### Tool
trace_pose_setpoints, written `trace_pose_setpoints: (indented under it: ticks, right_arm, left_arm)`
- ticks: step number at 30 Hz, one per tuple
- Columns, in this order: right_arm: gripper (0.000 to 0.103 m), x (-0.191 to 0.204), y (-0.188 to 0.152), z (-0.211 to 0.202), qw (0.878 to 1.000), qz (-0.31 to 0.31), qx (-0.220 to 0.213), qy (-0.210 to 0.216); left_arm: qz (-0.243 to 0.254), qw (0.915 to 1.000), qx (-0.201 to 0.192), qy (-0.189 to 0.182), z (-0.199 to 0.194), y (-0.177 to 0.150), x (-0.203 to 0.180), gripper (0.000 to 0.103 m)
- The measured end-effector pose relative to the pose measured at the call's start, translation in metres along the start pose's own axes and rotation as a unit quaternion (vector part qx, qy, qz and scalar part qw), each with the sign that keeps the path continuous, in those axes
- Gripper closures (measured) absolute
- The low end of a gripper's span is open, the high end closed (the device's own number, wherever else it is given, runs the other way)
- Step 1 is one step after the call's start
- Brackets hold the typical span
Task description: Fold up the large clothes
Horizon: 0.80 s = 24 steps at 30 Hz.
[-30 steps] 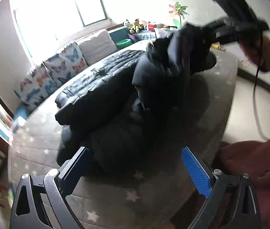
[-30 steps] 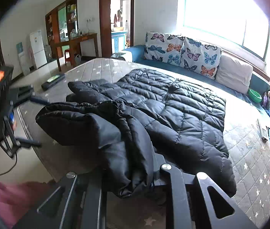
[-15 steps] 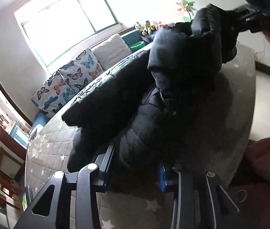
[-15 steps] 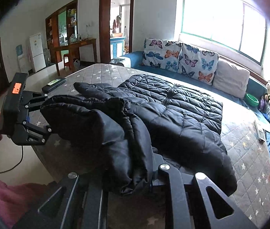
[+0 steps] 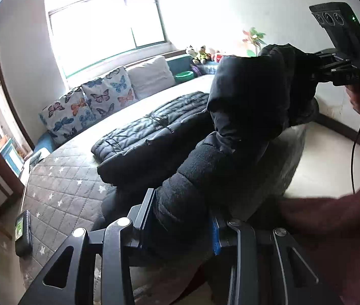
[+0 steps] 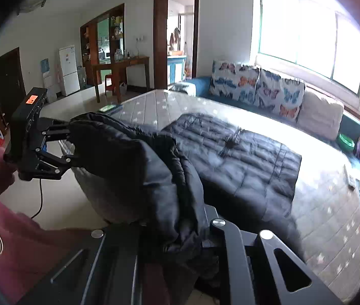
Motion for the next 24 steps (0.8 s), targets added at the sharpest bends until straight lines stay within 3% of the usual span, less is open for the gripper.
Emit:
trace_pose_setpoints:
  ticks: [4, 9, 14, 19, 24]
  right_arm:
    - [0.086, -0.026, 0.036, 0.017, 1.000, -0.002, -0.016, -0.009]
    - [0.086, -0.067, 0.080, 0.048, 1.000, 0.008, -0.017, -0.009]
    - [0.086, -0.116, 0.125, 0.095, 0.999, 0.022, -0.009, -0.023]
    - [0.086, -0.168, 0.158, 0.161, 0.997, 0.064, 0.018, -0.028]
    - [0.086, -0.211, 0.163, 0.232, 0.992, 0.102, 0.060, -0.044]
  left_arm:
    - [-0.012, 0.9999, -0.007, 0.010, 0.001, 0.026, 0.016, 0.065]
    - [-0.055, 0.9983, 0.009, 0.013, 0.026, 0.081, 0.059, 0.065]
    - [-0.068, 0.9972, 0.017, 0.027, 0.079, 0.153, 0.122, 0.067]
    - [-0.092, 0.9934, 0.057, 0.038, 0.157, 0.212, 0.179, 0.068]
    - [-0.134, 0.9849, 0.106, 0.029, 0.237, 0.242, 0.222, 0.068]
Point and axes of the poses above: each gripper's, at about its wrist camera, not at the fingertips, and z roughly the way its jaws point, x to its left, y to its top, the point moved 8 cm from there along z, roughly the way its jaws point
